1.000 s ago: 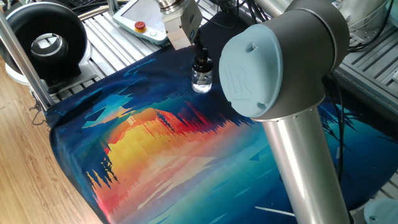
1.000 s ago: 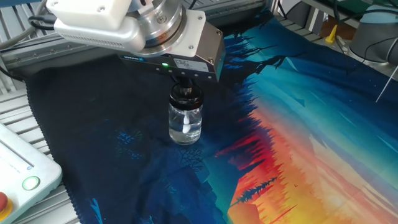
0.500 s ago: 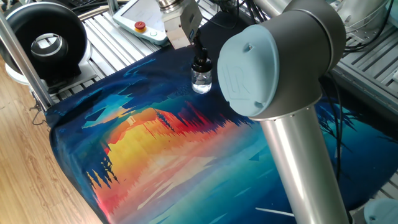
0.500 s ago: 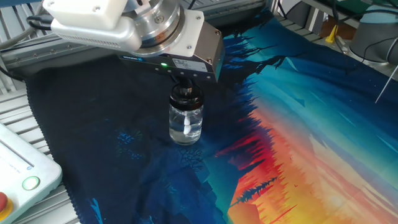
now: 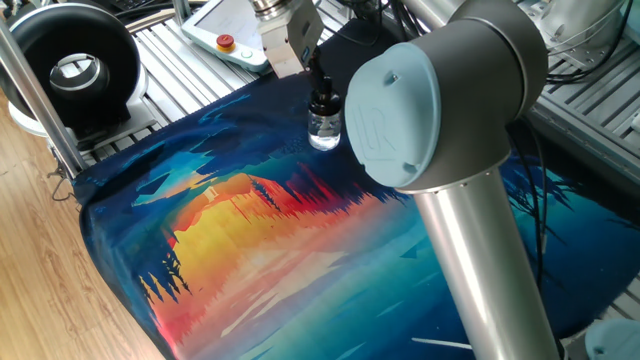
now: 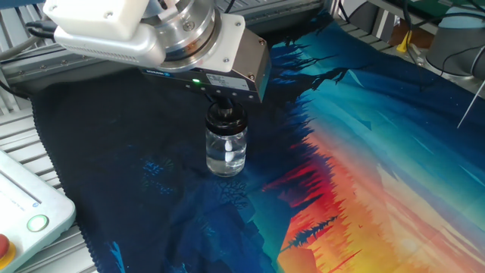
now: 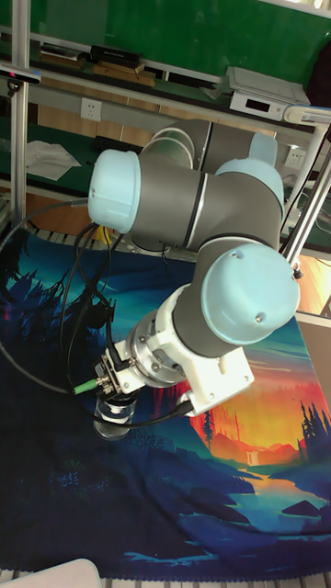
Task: Screw the lid onto the jar
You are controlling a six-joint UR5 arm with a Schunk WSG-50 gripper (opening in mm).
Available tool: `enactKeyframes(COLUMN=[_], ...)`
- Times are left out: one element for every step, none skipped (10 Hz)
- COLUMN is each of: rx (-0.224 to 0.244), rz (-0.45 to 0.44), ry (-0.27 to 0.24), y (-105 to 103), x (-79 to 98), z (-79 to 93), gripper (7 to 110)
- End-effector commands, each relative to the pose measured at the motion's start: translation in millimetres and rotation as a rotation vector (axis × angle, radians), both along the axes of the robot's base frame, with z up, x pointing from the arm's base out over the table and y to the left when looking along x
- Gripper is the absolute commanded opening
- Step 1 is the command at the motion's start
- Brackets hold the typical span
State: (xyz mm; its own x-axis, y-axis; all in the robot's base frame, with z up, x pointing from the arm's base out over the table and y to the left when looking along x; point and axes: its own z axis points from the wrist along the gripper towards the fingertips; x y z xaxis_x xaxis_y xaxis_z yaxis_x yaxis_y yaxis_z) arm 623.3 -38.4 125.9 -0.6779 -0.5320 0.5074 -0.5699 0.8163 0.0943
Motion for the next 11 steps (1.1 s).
enactKeyframes(rx=[0.014,0.014,0.016,0.017,0.019,0.02,0.042,0.043,0.051,0.051,0.05], rz=[-0.009,-0.013,-0.02,-0.026,-0.029,-0.039,-0.067,-0.074,-0.082,-0.09,-0.097], ry=[-0.001,0.0,-0.002,-0.003,-0.004,-0.01,-0.014,-0.015,-0.018,-0.024,-0.027], y=[3.1,3.6,4.7,5.3,5.2,5.3,11.1,10.6,12.1,12.8,12.8], x=[-0.1,-0.3,-0.1,-0.1,-0.1,0.6,0.7,1.8,3.0,4.2,4.9], z=[-1.8,-1.5,-1.9,-2.5,-2.7,-3.7,-5.2,-4.1,-3.9,-4.5,-4.4], gripper=[7,7,7,7,7,7,7,7,7,7,7])
